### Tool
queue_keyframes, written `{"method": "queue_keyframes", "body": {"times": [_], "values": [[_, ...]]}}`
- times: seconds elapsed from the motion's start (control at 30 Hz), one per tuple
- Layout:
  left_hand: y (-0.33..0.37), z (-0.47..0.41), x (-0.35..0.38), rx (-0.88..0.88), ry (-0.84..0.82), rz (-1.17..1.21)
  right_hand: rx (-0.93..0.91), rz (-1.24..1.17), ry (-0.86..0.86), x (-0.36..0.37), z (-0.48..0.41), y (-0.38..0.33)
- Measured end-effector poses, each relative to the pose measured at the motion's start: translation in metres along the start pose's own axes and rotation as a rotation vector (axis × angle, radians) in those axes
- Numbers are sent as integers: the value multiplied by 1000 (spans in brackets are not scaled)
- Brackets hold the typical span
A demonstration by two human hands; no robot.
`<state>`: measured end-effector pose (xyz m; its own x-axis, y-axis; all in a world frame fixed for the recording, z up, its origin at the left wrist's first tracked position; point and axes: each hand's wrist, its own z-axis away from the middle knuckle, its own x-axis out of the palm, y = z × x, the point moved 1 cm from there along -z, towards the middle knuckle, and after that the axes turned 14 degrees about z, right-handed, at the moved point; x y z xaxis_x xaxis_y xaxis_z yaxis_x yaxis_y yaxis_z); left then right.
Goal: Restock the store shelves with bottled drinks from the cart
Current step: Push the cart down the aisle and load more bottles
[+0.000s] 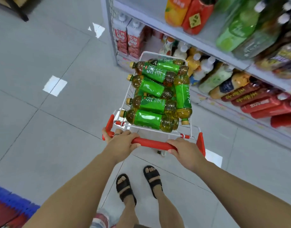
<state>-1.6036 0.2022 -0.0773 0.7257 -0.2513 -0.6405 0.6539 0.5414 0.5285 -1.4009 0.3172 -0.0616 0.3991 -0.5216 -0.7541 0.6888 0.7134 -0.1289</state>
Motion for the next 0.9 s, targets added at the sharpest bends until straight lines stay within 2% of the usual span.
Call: {"method": "queue_keyframes", "body": {"times": [0.23,0.43,0.77,0.83,0.9], "values": [[44,-48,-13,80,-108,-231,127,-74,-38,-9,0,33],[76,-82,-27,96,-193,-329,185,-82,-45,-21,-6,54],[108,-121,-45,88,-424,-363,139,-144,-88,-42,-10,98],[108,-122,-46,74,-426,-326,156,-146,-89,-41,-10,102],[109,-123,-49,64,-379,-253,214,-272,-95,-42,-13,108]]}}
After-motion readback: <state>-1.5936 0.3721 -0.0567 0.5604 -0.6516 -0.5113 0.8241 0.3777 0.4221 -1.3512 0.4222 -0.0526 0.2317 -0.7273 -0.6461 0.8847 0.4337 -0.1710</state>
